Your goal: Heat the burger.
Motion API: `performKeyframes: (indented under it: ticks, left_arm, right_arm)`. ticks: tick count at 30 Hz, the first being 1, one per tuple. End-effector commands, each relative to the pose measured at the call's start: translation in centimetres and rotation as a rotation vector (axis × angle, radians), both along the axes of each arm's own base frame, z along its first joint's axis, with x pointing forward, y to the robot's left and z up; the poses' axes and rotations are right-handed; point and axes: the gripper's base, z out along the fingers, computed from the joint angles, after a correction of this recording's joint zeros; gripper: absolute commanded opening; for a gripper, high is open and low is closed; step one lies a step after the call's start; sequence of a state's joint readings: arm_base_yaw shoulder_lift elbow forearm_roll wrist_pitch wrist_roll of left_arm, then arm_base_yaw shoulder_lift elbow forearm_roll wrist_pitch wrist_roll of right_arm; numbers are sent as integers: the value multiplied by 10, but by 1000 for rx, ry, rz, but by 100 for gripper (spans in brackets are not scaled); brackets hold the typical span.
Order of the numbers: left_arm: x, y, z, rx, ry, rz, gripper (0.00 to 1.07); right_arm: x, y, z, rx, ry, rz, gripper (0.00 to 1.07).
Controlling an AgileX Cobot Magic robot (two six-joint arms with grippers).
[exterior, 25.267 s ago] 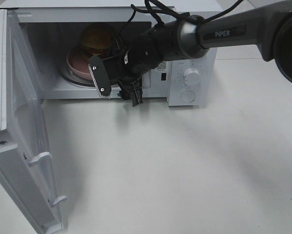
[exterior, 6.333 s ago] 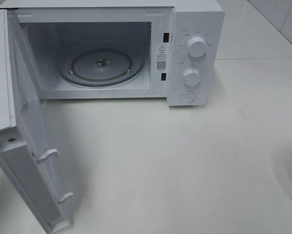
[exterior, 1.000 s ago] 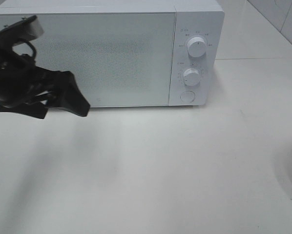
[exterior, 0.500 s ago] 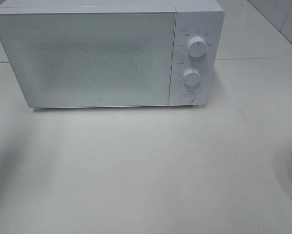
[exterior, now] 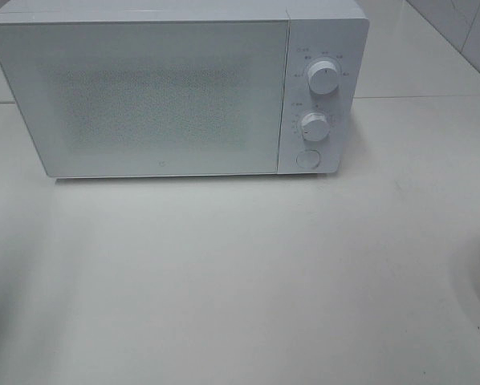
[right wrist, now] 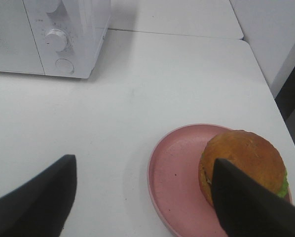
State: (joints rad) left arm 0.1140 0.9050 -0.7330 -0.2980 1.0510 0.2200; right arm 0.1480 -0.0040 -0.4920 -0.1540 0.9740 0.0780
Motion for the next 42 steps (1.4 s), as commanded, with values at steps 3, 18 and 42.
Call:
performKeyframes:
  ticks: [3, 18, 42]
  left_arm:
    - [-21, 0, -1, 26, -48, 18, 91]
    - [-86, -3, -16, 62, -218, 87, 91]
    - [-159, -8, -9, 97, -658, 143, 91]
  right_arm:
    - [-3, 0, 1, -1, -40, 1, 72]
    - [-3, 0, 1, -1, -40, 1, 72]
    - [-3, 0, 1, -1, -40, 1, 72]
